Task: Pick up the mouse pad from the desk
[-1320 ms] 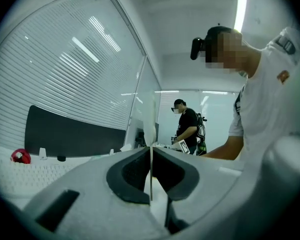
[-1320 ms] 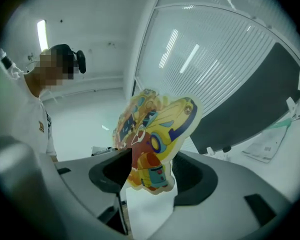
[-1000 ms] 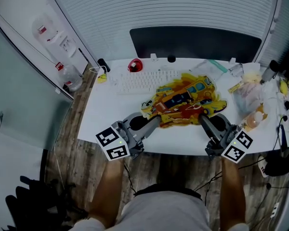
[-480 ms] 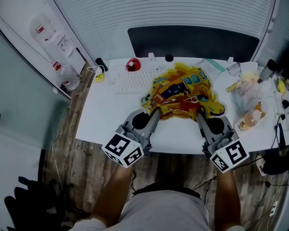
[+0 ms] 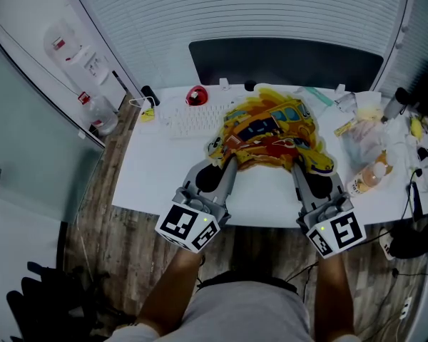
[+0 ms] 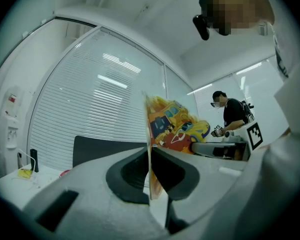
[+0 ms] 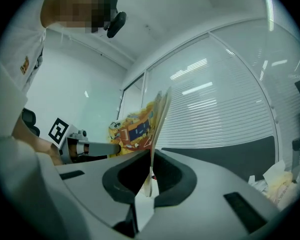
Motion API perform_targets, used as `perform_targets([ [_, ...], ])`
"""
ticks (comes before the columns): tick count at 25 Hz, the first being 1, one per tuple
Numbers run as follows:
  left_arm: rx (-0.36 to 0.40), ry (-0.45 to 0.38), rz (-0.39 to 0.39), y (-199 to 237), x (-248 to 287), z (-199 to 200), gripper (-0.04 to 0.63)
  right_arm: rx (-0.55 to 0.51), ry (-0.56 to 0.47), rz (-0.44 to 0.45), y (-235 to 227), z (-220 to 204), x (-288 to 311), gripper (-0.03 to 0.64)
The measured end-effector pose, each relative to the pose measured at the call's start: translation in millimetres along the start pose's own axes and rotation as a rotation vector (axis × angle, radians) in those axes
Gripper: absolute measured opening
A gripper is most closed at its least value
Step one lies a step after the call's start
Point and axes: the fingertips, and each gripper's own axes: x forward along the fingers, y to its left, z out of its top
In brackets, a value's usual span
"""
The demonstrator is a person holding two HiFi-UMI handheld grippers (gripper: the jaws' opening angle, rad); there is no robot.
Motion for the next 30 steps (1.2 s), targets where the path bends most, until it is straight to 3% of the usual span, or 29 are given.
perform_targets([
  [30,0.020,0.008,-0.020,-6.1,-0.1,2.0,0.023,0.010,0.006,-0.032,-3.6,-1.8,-1.7,0.020],
])
